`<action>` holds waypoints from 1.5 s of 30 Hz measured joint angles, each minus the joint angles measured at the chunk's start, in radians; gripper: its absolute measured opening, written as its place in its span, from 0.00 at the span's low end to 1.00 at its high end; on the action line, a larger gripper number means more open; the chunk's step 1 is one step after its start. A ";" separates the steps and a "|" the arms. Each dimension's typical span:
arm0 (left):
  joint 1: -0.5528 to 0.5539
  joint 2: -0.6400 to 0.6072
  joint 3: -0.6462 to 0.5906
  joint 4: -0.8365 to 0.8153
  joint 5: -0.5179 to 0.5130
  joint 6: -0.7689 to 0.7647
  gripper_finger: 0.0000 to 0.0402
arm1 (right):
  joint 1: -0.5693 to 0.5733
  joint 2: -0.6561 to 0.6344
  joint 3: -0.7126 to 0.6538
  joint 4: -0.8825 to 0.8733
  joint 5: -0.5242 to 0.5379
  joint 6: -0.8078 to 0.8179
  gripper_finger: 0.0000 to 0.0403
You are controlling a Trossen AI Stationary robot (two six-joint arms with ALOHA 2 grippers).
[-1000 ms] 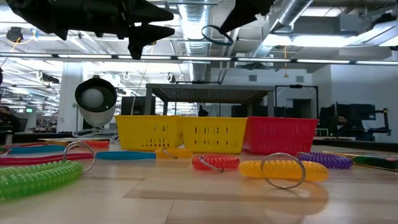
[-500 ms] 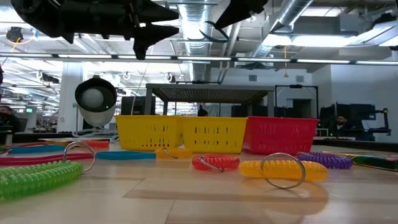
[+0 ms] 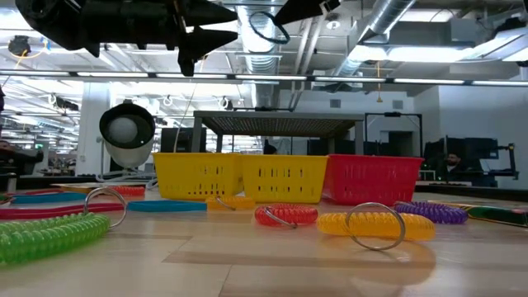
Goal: Pick & Place Office Desk Supplies
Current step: Put the blue rubber band into the left yellow basket
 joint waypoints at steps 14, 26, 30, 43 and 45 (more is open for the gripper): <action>0.000 0.000 0.019 0.005 0.019 0.002 0.41 | -0.016 0.088 0.000 0.110 0.004 -0.086 0.00; -0.001 0.013 0.020 -0.034 0.022 0.003 0.41 | -0.033 0.091 0.000 0.191 -0.033 -0.092 0.00; 0.007 0.060 0.029 -0.030 0.022 0.003 0.41 | -0.033 0.098 0.000 0.209 -0.055 -0.099 0.00; 0.006 0.151 0.099 -0.024 0.025 0.033 0.38 | -0.031 0.098 0.000 0.161 -0.055 -0.081 0.00; 0.006 0.151 0.099 -0.023 0.025 0.033 0.35 | -0.031 0.098 0.000 0.162 -0.055 -0.081 0.00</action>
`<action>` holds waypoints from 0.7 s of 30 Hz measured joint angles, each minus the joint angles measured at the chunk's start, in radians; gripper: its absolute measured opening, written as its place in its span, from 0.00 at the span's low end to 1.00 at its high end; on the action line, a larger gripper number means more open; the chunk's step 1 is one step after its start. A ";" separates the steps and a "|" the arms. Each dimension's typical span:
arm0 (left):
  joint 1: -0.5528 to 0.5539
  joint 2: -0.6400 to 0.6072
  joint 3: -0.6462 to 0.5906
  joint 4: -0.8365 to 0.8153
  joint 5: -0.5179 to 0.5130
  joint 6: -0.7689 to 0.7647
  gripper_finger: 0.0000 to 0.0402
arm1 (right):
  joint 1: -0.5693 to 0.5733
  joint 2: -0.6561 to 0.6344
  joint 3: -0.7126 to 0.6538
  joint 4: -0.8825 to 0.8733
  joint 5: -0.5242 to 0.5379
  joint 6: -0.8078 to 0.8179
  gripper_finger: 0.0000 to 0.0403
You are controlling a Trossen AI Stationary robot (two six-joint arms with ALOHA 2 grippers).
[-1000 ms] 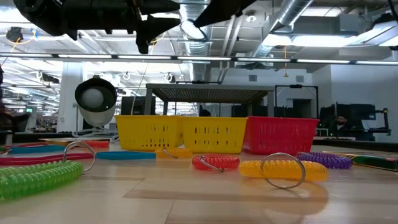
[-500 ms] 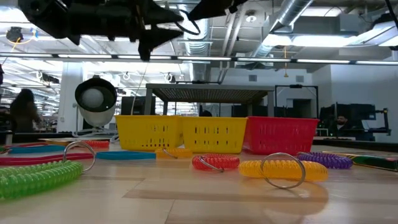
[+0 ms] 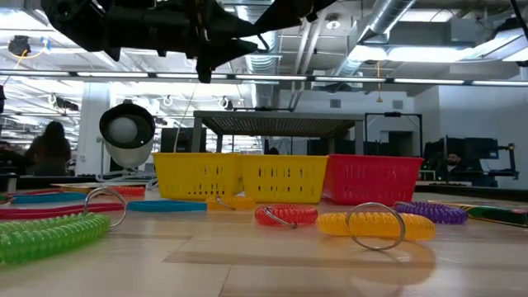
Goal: Pick & Place Office Desk Supplies
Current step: Put the blue rubber band into the left yellow basket
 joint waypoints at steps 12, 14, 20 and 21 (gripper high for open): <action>0.000 0.000 0.000 0.000 -0.003 0.000 0.03 | 0.000 0.000 0.000 0.003 0.000 0.001 0.00; 0.000 0.000 0.000 0.000 -0.003 0.000 0.01 | 0.001 0.000 0.000 0.003 0.000 0.001 0.00; 0.000 0.000 -0.001 -0.001 -0.003 0.000 0.00 | 0.003 0.000 0.000 0.010 0.000 0.002 0.01; 0.000 0.000 -0.001 -0.001 -0.003 0.001 0.00 | 0.006 0.000 0.000 0.010 0.000 0.003 0.01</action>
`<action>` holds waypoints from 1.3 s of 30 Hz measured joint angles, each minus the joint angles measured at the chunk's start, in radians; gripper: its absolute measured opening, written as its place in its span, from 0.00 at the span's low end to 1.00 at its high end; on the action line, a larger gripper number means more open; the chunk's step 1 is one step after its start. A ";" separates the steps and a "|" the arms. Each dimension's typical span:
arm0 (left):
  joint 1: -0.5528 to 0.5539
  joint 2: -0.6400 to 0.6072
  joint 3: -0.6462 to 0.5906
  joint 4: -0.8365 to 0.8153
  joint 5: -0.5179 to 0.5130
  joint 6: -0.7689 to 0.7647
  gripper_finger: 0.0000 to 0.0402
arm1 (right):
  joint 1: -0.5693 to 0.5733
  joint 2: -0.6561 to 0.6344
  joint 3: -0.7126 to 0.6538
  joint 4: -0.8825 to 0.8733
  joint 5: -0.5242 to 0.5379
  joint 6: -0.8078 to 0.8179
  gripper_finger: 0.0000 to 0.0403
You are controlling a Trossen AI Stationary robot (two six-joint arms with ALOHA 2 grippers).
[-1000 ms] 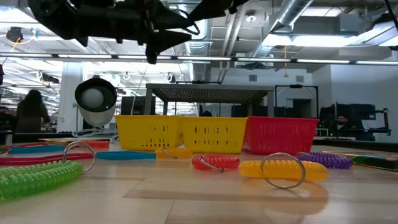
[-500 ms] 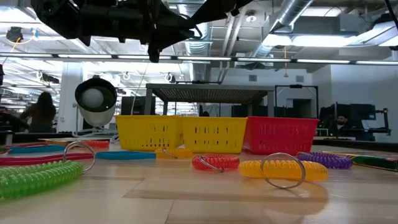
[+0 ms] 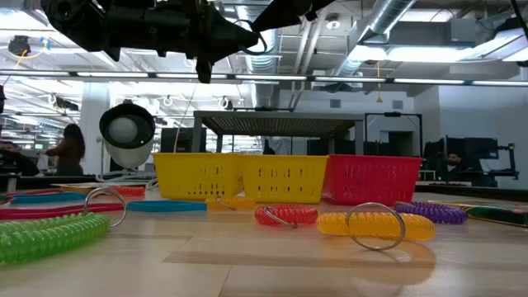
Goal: Pick & Place Office Desk Supplies
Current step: Put the blue rubber band into the left yellow basket
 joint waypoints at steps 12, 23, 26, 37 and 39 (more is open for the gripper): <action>0.000 0.000 0.000 -0.008 0.000 0.046 0.00 | 0.008 0.000 0.000 -0.001 0.000 -0.008 0.31; 0.000 -0.040 -0.001 -0.119 0.000 0.081 0.00 | 0.015 -0.088 0.001 -0.042 0.011 -0.011 0.71; 0.000 -0.093 -0.001 -0.185 0.000 0.092 0.00 | 0.019 -0.134 0.001 -0.107 0.010 -0.005 0.73; 0.000 -0.329 -0.001 -0.675 -0.006 0.133 0.00 | 0.049 -0.317 0.000 -0.478 0.010 0.203 0.73; 0.000 -0.337 -0.001 -0.728 -0.021 0.146 0.00 | 0.060 -0.350 -0.020 -0.491 0.011 0.230 0.73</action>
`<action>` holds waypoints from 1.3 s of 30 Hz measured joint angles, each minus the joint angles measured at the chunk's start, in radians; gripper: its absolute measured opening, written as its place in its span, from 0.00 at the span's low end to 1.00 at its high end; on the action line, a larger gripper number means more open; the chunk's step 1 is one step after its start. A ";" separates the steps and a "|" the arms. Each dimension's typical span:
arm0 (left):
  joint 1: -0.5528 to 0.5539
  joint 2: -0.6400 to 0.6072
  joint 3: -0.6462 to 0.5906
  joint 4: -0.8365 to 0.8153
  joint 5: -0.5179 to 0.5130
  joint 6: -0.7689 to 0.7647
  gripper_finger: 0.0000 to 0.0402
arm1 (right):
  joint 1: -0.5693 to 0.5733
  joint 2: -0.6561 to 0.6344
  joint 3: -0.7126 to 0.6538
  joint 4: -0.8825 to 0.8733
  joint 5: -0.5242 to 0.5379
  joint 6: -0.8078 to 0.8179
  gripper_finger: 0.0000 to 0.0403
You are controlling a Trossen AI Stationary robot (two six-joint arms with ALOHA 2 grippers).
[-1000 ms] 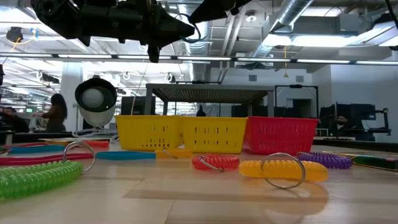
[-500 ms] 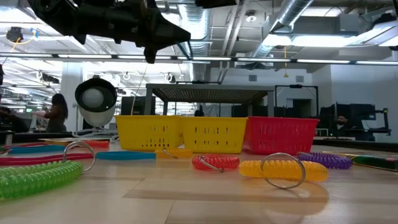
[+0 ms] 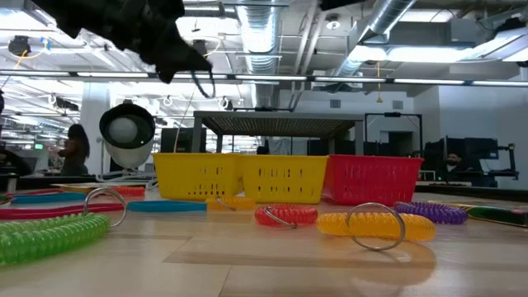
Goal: Pick & Place Office Desk Supplies
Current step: Put the blue rubber band into the left yellow basket
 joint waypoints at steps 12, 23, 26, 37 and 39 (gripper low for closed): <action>0.000 0.173 0.000 0.028 -0.002 0.008 0.00 | 0.050 -0.299 -0.383 0.296 0.039 0.101 0.73; 0.000 0.353 0.000 0.127 0.022 -0.002 0.00 | 0.106 -0.405 -0.519 0.383 0.038 0.187 0.73; 0.000 0.386 0.001 0.139 0.026 -0.004 0.00 | 0.121 -0.403 -0.519 0.388 0.038 0.187 0.73; 0.000 0.510 0.116 0.027 0.026 0.057 0.01 | 0.139 -0.402 -0.519 0.386 0.038 0.191 0.73; 0.000 0.525 0.138 -0.004 0.026 0.059 0.01 | 0.139 -0.402 -0.519 0.386 0.038 0.197 0.73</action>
